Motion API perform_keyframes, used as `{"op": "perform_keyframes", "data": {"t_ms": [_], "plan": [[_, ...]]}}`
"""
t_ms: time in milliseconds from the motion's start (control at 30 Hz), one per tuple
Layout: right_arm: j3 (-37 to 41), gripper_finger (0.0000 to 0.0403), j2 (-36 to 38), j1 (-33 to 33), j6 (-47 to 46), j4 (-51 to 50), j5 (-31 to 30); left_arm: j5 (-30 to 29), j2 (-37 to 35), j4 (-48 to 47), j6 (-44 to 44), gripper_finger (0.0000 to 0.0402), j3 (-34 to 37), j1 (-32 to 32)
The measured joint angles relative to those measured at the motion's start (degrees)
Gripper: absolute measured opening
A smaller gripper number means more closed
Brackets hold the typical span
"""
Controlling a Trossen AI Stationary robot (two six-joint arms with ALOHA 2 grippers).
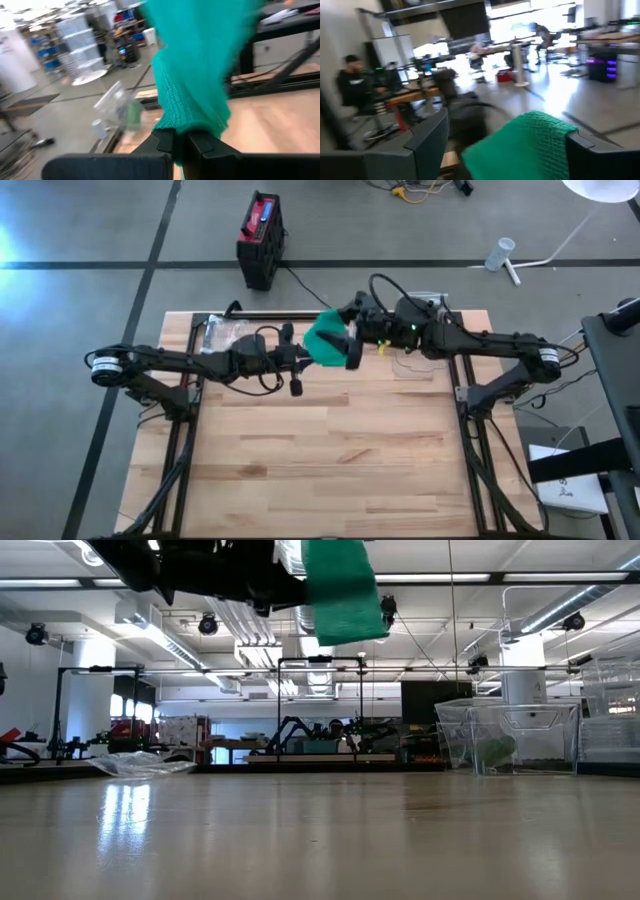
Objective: Roll bandage
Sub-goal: Roll the dark green bandage
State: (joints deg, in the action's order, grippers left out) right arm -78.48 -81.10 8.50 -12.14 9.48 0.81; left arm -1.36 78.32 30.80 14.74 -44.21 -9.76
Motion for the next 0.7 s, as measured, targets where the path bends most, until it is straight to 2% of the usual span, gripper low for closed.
{"op": "perform_keyframes", "data": {"t_ms": [233,400,600,700], "plan": [[0.04,0.0286,-2.46,6.08,-7.46,-5.66,-0.13,0.78,0.02,-0.6,1.23,0.0,0.11,0.62],[0.02,0.0297,-5.76,8.17,-9.53,-12.51,3.17,0.52,0.06,-0.89,1.28,0.0,0.13,0.64],[-0.02,0.0309,-7.72,9.5,-13.21,-8.53,8.51,0.39,0.09,-2.29,1.28,0.0,0.2,0.66],[-0.02,0.0308,-7.67,10.27,-12.8,-9.81,9.93,0.39,0.11,-2.55,1.27,0.0,0.2,0.71]]}}
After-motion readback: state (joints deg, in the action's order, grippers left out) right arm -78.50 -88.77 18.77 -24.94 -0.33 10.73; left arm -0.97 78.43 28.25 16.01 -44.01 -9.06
